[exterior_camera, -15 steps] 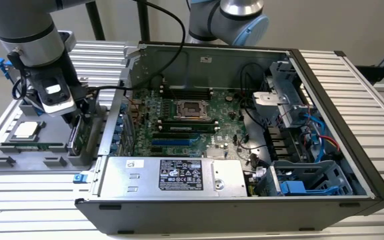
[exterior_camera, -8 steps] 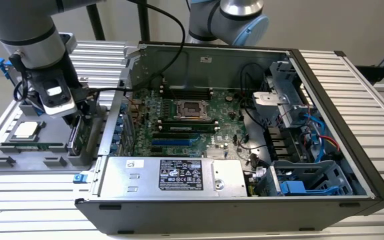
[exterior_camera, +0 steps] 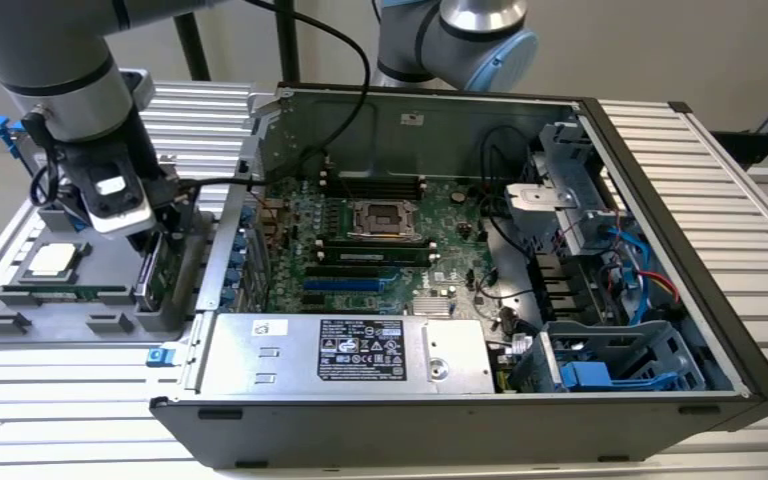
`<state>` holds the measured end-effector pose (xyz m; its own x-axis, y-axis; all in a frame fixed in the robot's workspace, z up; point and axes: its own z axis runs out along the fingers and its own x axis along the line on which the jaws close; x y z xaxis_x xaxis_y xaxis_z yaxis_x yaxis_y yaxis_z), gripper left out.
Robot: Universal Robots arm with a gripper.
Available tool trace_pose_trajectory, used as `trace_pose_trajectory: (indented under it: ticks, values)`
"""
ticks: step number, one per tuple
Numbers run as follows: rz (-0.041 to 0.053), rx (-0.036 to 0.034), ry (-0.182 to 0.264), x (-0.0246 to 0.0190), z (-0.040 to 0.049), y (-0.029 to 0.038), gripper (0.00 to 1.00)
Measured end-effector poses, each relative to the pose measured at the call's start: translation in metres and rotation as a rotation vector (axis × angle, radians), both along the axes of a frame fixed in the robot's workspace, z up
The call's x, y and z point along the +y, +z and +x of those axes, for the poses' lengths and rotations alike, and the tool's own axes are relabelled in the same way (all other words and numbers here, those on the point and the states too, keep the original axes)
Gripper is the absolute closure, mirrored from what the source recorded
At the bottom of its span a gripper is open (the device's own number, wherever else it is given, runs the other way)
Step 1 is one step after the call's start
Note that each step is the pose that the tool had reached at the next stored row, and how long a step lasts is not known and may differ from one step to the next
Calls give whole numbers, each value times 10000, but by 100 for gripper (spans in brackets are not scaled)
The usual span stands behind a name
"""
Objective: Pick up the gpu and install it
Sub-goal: 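Pick up the gpu and move the gpu toward the slot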
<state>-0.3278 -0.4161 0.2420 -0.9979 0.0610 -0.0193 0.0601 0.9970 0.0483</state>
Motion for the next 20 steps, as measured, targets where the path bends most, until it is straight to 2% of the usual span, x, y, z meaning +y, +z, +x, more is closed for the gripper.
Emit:
trace_pose_trajectory:
  ticks: [20]
  values:
    - [0, -4, 118, 1, -3, -59, 0]
